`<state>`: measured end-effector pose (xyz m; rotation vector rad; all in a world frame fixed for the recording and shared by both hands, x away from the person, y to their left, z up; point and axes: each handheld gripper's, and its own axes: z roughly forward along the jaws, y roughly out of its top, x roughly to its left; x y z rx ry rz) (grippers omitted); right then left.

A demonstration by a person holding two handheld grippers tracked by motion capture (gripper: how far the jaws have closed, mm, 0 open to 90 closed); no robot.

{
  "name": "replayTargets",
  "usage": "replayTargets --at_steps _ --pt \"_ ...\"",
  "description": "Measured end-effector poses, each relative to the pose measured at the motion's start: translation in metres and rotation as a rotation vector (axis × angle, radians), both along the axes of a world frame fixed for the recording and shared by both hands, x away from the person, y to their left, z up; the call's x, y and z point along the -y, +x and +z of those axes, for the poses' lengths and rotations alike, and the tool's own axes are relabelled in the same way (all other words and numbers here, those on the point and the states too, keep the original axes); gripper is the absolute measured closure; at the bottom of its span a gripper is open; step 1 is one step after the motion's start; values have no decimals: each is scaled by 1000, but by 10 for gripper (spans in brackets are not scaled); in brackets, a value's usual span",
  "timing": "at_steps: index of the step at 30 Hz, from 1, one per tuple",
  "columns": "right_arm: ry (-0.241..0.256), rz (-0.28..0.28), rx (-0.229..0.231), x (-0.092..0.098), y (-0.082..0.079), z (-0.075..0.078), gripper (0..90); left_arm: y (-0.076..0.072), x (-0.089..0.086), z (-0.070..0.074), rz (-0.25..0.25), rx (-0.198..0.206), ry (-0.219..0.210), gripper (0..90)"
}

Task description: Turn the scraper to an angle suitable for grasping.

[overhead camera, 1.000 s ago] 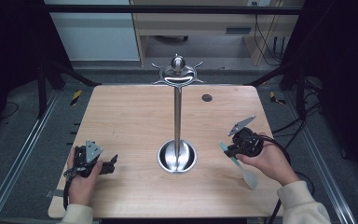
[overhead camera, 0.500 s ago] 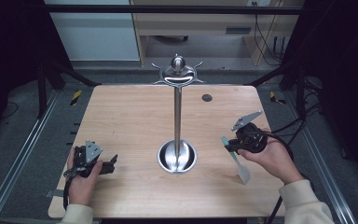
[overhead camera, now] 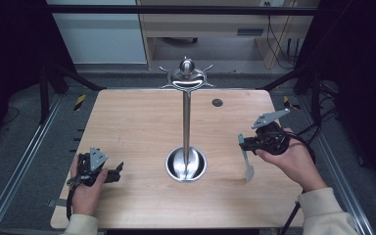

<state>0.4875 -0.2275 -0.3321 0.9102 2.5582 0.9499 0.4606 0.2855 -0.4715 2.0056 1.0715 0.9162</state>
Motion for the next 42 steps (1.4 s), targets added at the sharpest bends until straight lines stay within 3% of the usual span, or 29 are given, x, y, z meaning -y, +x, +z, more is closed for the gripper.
replayTargets --at_steps 21,42 --pt "121 5 108 4 -3 34 750 0 0 0 0 0 0 29" --pt "174 7 135 4 -4 43 750 0 0 0 0 -1 0 29"
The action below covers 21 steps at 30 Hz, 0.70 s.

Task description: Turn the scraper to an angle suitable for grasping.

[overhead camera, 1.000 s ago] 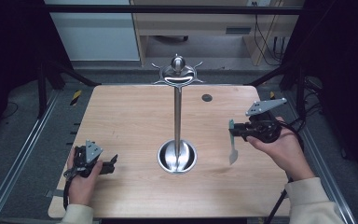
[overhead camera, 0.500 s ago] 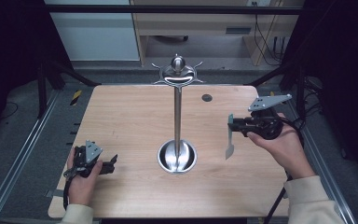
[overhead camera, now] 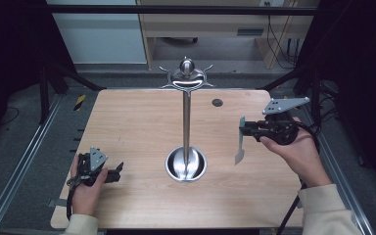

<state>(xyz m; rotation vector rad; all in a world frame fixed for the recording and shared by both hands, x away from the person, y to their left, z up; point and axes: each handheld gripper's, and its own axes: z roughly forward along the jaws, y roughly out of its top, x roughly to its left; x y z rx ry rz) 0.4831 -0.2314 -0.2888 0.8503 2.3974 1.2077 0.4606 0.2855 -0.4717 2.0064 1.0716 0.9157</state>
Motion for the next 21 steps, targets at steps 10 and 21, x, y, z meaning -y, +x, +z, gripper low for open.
replayTargets --at_steps 10,21 --pt "30 7 13 -1 -1 6 749 0 0 0 0 0 1 29" --pt "42 20 34 -8 -4 13 749 0 0 0 1 -1 0 29"
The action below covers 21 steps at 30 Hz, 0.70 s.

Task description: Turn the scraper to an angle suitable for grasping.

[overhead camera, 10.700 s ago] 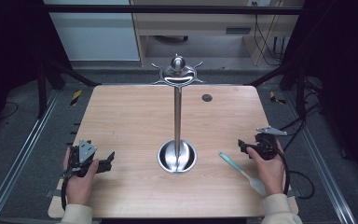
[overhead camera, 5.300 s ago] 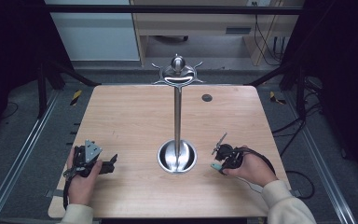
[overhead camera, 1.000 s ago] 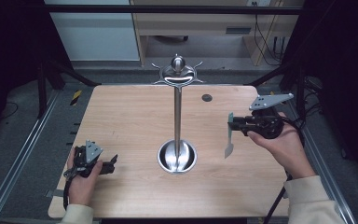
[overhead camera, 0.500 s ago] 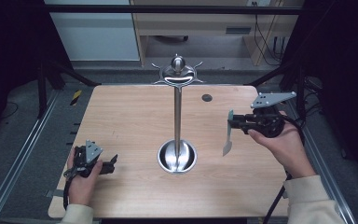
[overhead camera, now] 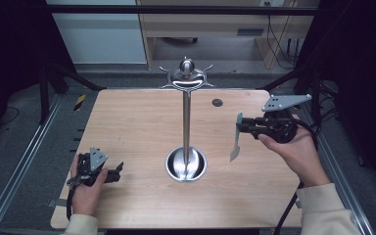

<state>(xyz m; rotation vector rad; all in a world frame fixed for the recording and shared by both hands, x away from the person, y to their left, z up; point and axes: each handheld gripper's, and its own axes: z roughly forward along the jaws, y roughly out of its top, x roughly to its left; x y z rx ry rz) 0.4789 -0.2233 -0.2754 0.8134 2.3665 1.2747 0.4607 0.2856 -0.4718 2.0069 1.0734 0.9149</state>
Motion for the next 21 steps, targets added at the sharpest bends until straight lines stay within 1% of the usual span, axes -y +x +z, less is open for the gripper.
replayTargets --at_steps 10,21 --pt "4 16 29 -10 -3 13 749 0 0 0 0 1 -2 29" --pt "25 32 48 -18 -5 23 749 0 0 0 1 -1 -1 29"
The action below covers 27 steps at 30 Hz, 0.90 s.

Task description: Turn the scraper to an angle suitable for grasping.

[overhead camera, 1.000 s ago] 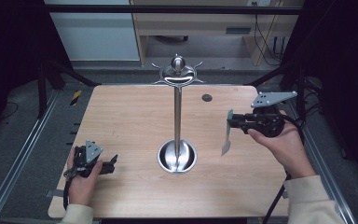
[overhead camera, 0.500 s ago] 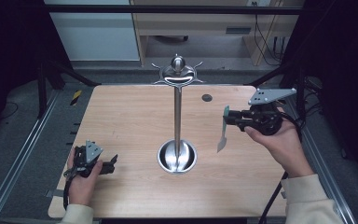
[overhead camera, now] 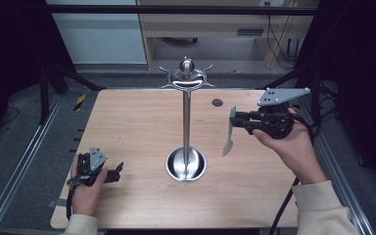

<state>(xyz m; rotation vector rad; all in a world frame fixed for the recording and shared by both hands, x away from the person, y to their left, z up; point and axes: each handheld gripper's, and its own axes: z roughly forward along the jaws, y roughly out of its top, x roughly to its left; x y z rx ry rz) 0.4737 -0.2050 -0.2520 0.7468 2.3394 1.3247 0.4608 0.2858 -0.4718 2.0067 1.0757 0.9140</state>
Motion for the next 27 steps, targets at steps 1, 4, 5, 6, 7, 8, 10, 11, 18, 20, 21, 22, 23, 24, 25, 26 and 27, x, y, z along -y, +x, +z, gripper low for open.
replayTargets --at_steps 1,4,5,6,7,8,10,11,18,20,21,22,23,24,25,26,27 --pt "2 1 0 -1 0 1 749 0 0 0 -1 0 0 29" --pt "6 7 6 -3 -1 4 749 0 0 0 -1 -1 0 29" --pt "6 9 9 -3 -1 5 749 0 0 0 -1 -1 0 29" --pt "8 9 11 -4 -2 6 749 0 0 0 -1 -1 0 29" --pt "6 9 10 -4 -2 6 749 0 0 0 -1 0 -1 29" --pt "8 10 11 -5 -2 7 749 0 0 0 -1 0 -1 29" --pt "12 12 14 -6 -2 9 749 0 0 0 -1 -1 0 29" --pt "14 15 14 -6 -2 10 749 0 0 0 -1 0 0 29" --pt "32 18 23 -9 -3 18 749 0 0 0 -2 -1 -1 29" --pt "32 23 30 -10 -4 21 749 0 0 0 -2 -2 -1 29" --pt "34 24 32 -11 -4 22 749 0 0 0 -3 -2 -1 29" --pt "34 25 35 -12 -4 23 749 0 0 0 -3 -2 -1 29" --pt "32 27 36 -12 -4 24 749 0 0 0 -3 -2 -1 29" --pt "33 28 36 -13 -5 25 749 0 0 0 -2 -4 -1 29" --pt "33 31 40 -14 -5 27 749 0 0 0 -2 -3 -1 29" --pt "36 32 39 -15 -5 27 749 0 0 0 -2 -3 -1 29" --pt "36 32 39 -15 -5 27 749 0 0 0 -1 -3 -1 29"
